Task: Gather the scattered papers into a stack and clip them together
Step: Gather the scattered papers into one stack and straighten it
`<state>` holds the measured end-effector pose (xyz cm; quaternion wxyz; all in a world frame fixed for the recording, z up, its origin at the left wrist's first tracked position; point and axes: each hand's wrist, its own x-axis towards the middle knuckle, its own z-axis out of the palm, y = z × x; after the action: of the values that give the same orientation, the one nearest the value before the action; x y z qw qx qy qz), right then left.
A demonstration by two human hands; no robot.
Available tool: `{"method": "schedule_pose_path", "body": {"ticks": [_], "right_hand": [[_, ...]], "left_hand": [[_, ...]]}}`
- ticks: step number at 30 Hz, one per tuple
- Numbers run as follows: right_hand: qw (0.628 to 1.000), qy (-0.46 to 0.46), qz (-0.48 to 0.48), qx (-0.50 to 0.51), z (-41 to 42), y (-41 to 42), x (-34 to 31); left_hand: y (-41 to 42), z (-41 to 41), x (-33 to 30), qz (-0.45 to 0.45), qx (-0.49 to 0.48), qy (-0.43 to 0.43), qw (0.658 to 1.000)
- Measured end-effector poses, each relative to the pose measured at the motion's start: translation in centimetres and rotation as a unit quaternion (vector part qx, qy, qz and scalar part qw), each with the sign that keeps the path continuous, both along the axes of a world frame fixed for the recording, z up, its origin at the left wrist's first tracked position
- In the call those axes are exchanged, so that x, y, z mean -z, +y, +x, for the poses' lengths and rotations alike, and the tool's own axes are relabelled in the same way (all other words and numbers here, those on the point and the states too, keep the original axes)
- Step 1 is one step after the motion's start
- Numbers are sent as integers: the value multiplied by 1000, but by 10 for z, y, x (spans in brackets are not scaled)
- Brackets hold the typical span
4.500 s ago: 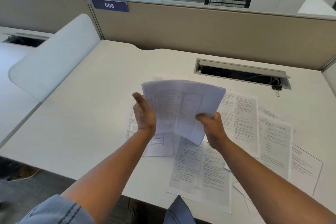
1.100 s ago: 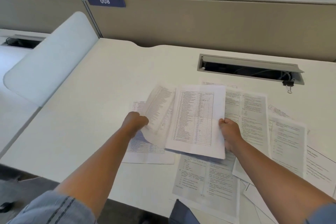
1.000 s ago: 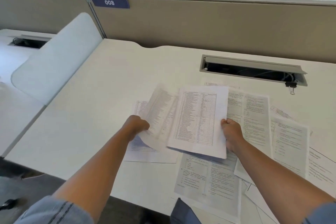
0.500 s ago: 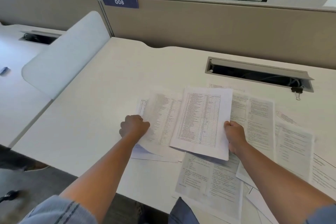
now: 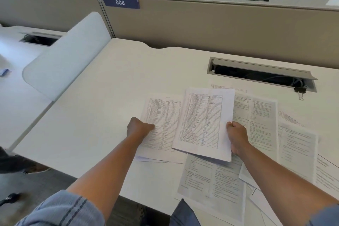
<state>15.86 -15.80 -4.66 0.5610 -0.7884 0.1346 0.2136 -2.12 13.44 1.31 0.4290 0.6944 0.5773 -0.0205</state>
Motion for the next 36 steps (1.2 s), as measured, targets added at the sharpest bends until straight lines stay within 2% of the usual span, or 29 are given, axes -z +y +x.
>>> {"method": "schedule_pose_path", "body": {"ticks": [4,9,21,23,26,30,36], "right_hand": [[1000,-2,-2,-11,-2,-2,-1],[1000,1,-5,-14,-4,-2,-5],[1000,4,-5,-13,-7,-2,-10],[1000,7,-1,-11,-7,-3,-9],[1000,1,7,-13,-9,-2,-12],[1000,-5,11,-13,-9,-3,-12],[1000,-5,22,-5,-11,-3,-16]], "left_hand": [[-1,7,2,-51,-23,-34,998],[-3,12,7,-60,-8,-10,998],[-11,16,-15,-152,6,-91,984],[-14,17,-24,-121,30,-97,987],[-15,20,-50,-15,77,-96,992],[-11,27,-99,128,155,-94,975],[-22,28,-163,175,304,-114,930]]}}
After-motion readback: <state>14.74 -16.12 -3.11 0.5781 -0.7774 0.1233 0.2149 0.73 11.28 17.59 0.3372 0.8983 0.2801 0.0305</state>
